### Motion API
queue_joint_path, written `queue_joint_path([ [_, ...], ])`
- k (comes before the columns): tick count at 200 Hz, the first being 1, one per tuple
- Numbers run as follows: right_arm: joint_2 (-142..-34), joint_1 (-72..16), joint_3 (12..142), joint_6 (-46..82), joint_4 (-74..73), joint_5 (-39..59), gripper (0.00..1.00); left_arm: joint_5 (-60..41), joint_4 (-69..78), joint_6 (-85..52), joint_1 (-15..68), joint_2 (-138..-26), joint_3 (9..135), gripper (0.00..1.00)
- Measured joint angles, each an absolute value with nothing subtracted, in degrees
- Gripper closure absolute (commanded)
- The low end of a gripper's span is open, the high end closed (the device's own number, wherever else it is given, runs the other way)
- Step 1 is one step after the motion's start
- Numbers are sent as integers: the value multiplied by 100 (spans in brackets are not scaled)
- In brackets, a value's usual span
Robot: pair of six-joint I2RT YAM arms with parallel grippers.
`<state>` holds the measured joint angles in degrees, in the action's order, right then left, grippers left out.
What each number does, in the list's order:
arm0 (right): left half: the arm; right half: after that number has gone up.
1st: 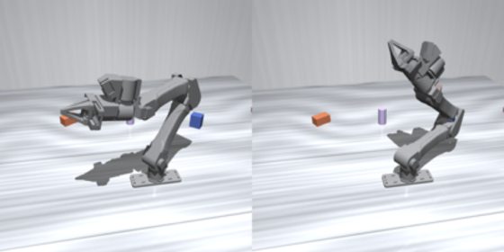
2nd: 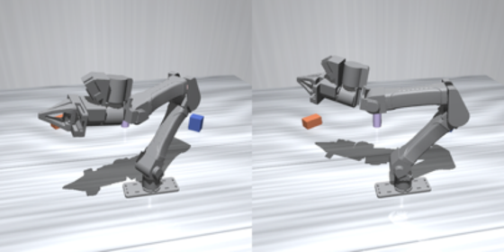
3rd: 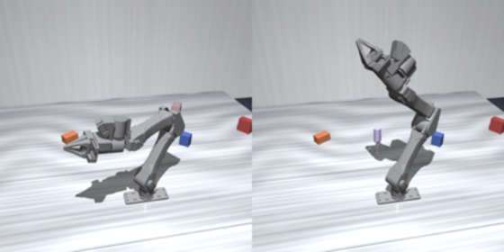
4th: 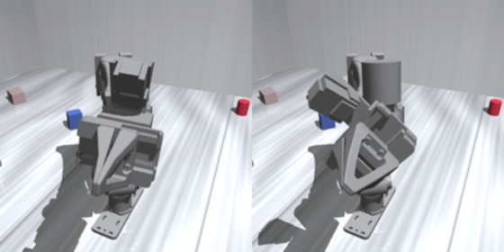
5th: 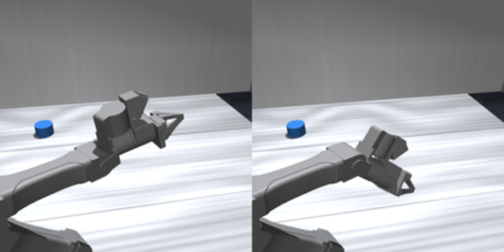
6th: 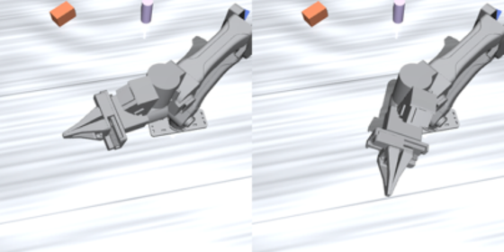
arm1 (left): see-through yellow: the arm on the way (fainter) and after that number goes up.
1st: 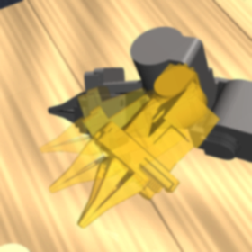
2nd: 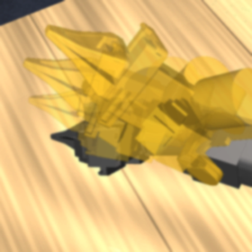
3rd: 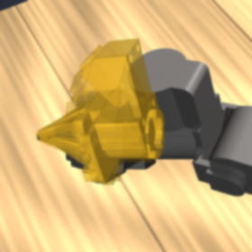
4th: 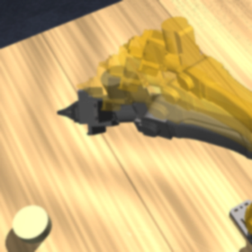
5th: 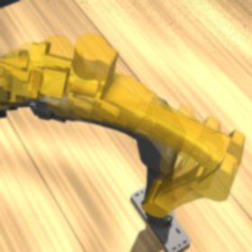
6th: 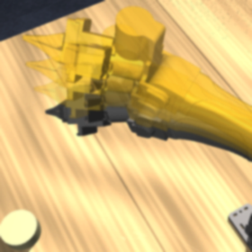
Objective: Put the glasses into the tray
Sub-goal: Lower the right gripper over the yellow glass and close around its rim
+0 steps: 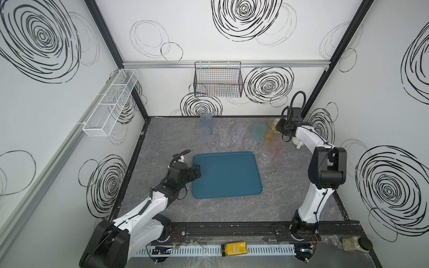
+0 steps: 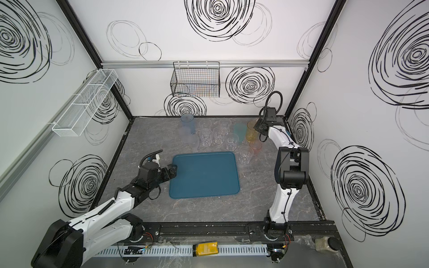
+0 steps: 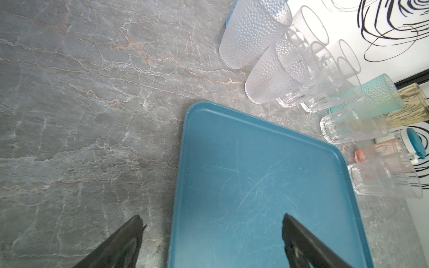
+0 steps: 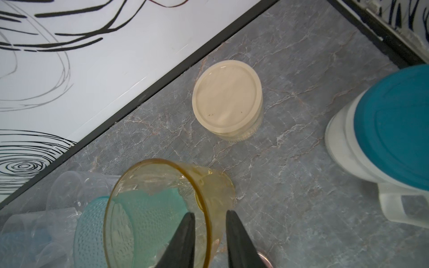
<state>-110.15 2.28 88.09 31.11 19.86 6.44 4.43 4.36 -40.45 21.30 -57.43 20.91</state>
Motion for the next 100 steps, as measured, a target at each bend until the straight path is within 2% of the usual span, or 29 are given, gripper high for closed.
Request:
queue_joint_path([
  [51,-11017,126,8814,3048,2117,257,94,556,429,-4005,2126,-5708,2040,4],
  [100,-10787,-75,8713,2989,2333,-211,100,652,390,-3983,2080,-5651,2036,4],
])
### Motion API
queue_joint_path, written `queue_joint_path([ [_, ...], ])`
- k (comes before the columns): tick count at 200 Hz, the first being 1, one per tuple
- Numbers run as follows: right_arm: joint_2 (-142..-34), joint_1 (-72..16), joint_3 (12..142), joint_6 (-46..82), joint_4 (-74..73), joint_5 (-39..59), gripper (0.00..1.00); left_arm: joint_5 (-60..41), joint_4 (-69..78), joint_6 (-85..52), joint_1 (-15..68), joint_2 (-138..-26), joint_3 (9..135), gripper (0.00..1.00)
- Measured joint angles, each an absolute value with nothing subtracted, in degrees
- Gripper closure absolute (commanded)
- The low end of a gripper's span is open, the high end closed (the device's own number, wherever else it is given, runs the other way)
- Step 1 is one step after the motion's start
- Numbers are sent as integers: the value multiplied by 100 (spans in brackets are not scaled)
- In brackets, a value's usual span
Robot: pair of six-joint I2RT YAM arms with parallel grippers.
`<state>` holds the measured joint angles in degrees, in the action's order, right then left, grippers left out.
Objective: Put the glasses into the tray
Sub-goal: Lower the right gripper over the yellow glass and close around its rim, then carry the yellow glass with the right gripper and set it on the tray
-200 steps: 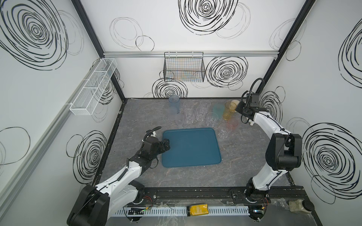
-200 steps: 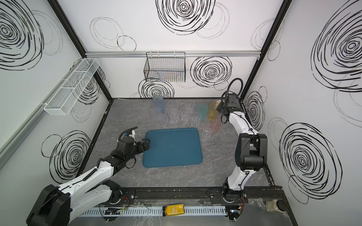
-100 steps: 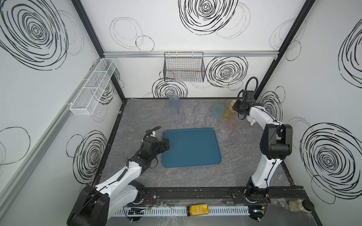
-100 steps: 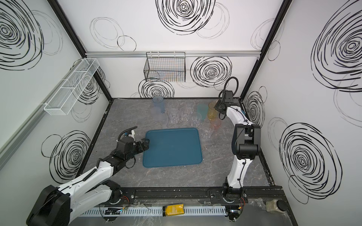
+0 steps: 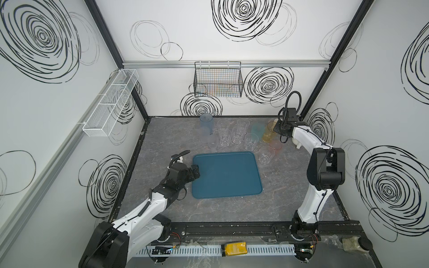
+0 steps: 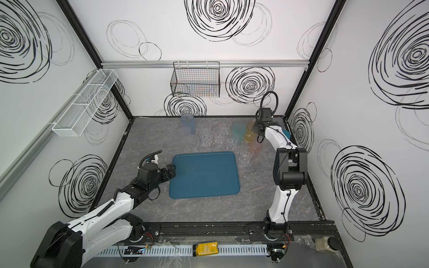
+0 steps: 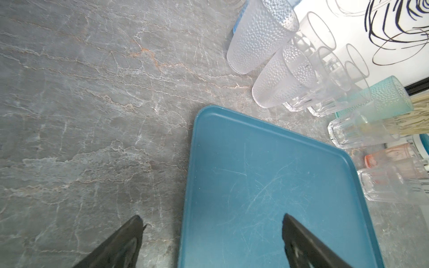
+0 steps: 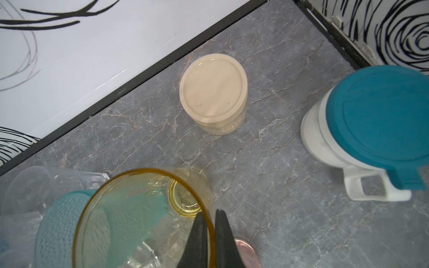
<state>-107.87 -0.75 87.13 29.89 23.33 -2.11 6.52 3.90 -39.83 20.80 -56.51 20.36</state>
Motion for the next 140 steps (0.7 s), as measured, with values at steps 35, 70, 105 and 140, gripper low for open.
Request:
queue_joint_path([
  [35,-10304,-266,8790,2932,2727,-517,100,674,290,-3970,2008,-5645,2058,4],
  [70,-9408,-672,8884,2724,3015,-980,100,740,78,-3907,2008,-5454,2244,4],
  [105,-8396,-1863,8995,2622,3107,-1472,100,1249,-447,-3522,1699,-5148,2814,4],
  [140,-8488,-3481,9194,2641,3144,-1341,100,1391,-521,-3079,1066,-4814,3347,4],
])
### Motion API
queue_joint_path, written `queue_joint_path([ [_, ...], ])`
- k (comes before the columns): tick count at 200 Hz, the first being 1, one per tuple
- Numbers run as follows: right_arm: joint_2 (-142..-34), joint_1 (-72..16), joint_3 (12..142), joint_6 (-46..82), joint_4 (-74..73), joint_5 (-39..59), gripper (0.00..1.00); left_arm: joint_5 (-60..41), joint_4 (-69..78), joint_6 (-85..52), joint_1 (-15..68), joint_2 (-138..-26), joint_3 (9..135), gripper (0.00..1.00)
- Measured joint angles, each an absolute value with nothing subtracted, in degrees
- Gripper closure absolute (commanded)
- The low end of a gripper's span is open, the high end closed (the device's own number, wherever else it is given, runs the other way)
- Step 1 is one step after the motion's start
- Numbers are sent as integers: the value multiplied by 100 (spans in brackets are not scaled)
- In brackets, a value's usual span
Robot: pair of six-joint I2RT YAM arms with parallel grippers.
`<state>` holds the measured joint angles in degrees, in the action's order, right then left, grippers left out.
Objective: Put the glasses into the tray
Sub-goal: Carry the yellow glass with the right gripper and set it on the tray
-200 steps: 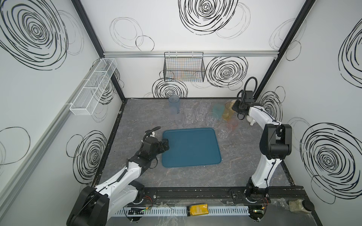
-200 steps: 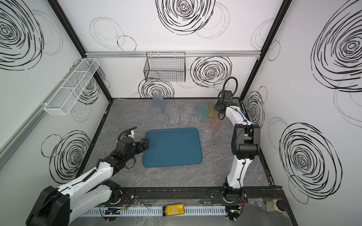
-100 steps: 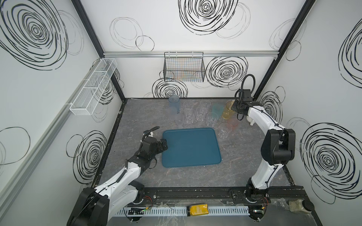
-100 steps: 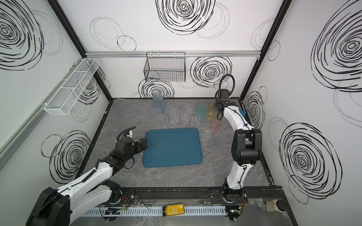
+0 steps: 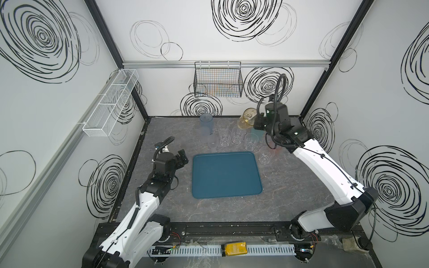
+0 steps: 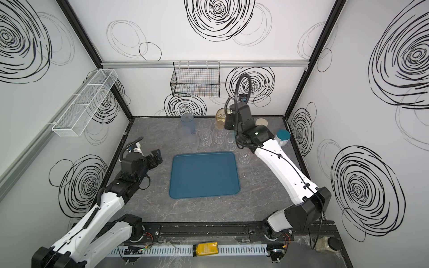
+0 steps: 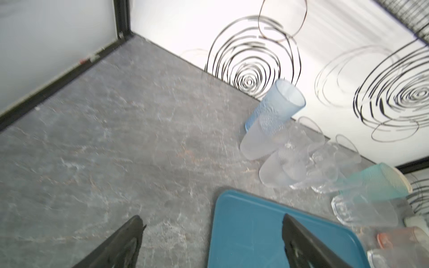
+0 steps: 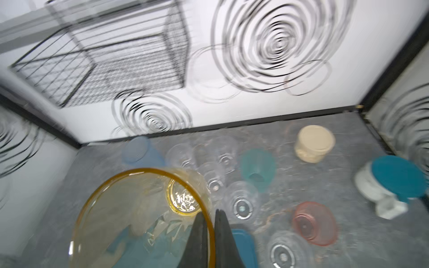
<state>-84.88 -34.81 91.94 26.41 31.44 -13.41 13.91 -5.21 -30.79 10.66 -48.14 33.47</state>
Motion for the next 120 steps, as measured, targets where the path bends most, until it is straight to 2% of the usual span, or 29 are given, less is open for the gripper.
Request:
queue_joint_path([
  [55,-10523,-4737,9867,2574,3492,-838,100,1448,-904,-3000,790,-3992,3015,4],
  [120,-12215,-5118,11295,2458,3953,-436,100,1511,-1068,-2998,792,-3879,2976,4],
])
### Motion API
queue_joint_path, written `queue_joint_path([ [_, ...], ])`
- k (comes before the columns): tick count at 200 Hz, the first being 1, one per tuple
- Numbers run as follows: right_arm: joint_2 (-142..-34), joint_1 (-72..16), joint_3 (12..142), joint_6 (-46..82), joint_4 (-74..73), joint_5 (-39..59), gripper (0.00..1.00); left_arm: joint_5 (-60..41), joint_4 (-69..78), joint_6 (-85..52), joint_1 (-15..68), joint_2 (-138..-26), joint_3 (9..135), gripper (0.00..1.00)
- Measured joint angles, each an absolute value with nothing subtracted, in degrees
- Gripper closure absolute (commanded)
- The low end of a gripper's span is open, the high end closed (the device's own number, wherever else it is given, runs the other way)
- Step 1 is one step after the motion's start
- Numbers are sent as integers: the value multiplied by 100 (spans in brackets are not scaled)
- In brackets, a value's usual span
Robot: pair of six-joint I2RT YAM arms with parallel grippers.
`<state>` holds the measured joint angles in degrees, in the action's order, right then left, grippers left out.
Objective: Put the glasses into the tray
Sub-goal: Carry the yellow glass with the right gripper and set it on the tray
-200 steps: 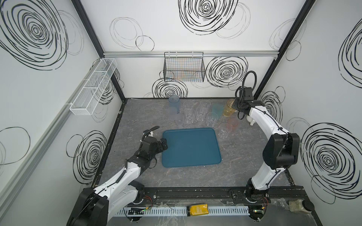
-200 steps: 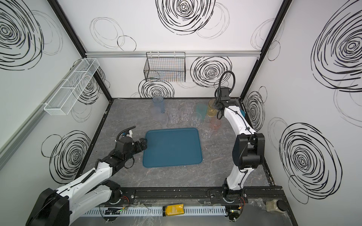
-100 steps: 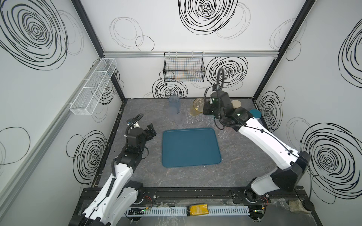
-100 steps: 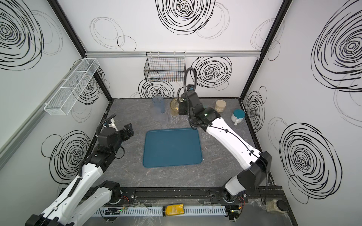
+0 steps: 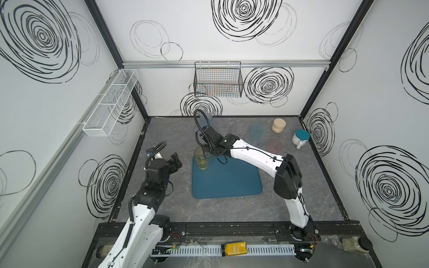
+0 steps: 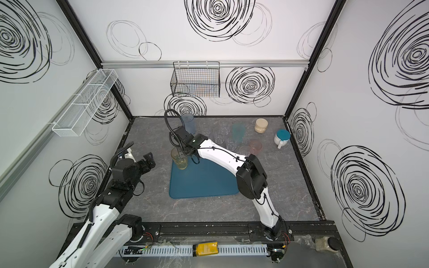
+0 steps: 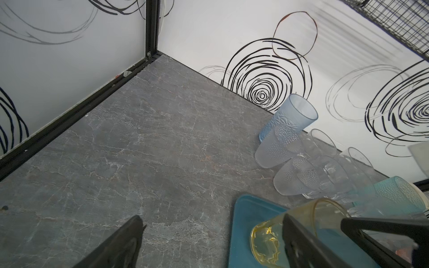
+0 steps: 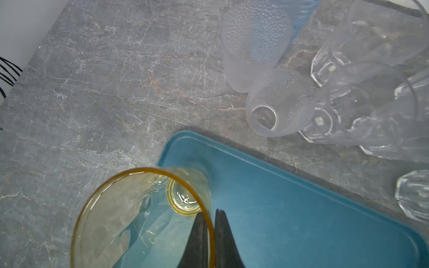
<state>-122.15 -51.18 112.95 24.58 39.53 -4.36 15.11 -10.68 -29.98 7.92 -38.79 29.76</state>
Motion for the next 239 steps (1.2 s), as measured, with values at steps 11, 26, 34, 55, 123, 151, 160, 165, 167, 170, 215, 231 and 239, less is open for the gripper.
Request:
queue_joint_path([
  [11,-12446,-5116,11607,2443,4032,-423,100,1514,-1068,-2998,792,-3879,2976,4],
  [26,-12739,-5113,11983,2427,4104,-392,100,1509,-1068,-3000,792,-3879,2974,4],
  [34,-12870,-5107,12151,2421,4143,-392,100,1507,-1068,-3004,792,-3879,2971,4],
  [55,-13104,-5094,12525,2392,4230,-395,100,1485,-1063,-3061,792,-3879,2965,4],
  [123,-13168,-5089,12650,2209,4351,-812,100,1433,-1037,-3159,902,-3879,2864,4],
  [151,-13174,-5087,12654,2163,4355,-854,97,1431,-1020,-3201,954,-3892,2838,4],
  [160,-13187,-5085,12674,2154,4357,-836,91,1428,-1017,-3212,976,-3892,2838,4],
  [165,-13196,-5085,12682,2152,4355,-819,87,1431,-1017,-3216,987,-3892,2838,4],
  [167,-13196,-5083,12685,2156,4353,-812,86,1431,-1017,-3216,993,-3892,2838,4],
  [170,-13196,-5083,12685,2145,4353,-801,83,1433,-1020,-3216,1004,-3892,2838,4],
  [215,-13200,-5015,12685,2185,4359,-443,66,1446,-1020,-3214,1050,-3887,2838,4],
  [231,-13196,-4971,12685,2222,4357,-246,64,1446,-1020,-3214,1050,-3892,2838,4],
  [239,-13183,-4932,12685,2257,4359,-117,62,1448,-1020,-3214,1050,-3894,2838,4],
])
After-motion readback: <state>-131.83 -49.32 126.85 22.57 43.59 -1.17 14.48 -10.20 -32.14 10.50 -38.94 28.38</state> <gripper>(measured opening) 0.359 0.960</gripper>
